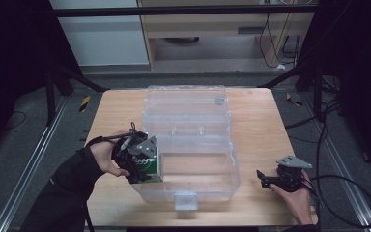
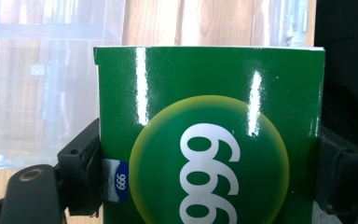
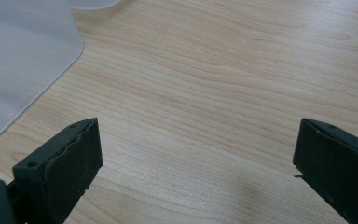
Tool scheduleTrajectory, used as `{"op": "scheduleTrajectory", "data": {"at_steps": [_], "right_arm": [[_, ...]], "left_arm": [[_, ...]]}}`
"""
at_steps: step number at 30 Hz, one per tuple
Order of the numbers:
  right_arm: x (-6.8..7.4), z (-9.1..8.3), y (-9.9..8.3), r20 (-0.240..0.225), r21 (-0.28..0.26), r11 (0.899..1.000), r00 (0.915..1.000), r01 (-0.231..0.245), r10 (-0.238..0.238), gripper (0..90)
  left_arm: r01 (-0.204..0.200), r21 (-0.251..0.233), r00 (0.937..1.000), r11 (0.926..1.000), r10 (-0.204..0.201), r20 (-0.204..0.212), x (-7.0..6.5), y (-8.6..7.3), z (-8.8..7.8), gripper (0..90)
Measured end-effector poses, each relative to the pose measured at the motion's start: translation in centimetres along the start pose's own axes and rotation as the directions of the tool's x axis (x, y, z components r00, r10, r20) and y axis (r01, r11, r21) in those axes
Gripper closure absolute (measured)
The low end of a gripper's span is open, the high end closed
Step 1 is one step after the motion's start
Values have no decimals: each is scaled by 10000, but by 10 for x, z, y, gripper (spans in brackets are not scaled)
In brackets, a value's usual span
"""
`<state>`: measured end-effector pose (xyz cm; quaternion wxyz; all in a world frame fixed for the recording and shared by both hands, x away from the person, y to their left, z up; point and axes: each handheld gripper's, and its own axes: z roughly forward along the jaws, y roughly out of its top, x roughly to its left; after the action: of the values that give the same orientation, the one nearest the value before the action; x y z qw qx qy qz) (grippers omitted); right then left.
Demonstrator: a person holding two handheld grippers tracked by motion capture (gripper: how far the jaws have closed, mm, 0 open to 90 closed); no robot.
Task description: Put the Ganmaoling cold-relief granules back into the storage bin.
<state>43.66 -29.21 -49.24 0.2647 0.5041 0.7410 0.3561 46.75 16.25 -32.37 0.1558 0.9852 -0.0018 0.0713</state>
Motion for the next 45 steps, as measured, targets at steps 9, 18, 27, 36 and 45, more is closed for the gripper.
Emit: {"op": "scheduleTrajectory", "data": {"at_steps": [9,18,27,36,45], "right_arm": [[0,0,0,-10,37,10000,10000,14,-14,17],[1,1,0,-30,78,10000,10000,35,-35,17],[1,1,-1,-30,116,9998,9999,132,-131,17],[2,2,-1,-68,193,9997,9999,113,-112,17],[2,3,-1,-45,192,9995,9997,248,-248,17]], "left_arm": [[12,60,9998,10000,-13,173,2,0,15,151],[30,105,9996,9999,-33,271,2,-1,28,150],[73,197,9990,9998,-82,445,3,-4,42,150],[138,354,9983,9993,-158,553,3,-7,54,148],[219,438,9976,9988,-248,651,4,-10,68,145]]}}
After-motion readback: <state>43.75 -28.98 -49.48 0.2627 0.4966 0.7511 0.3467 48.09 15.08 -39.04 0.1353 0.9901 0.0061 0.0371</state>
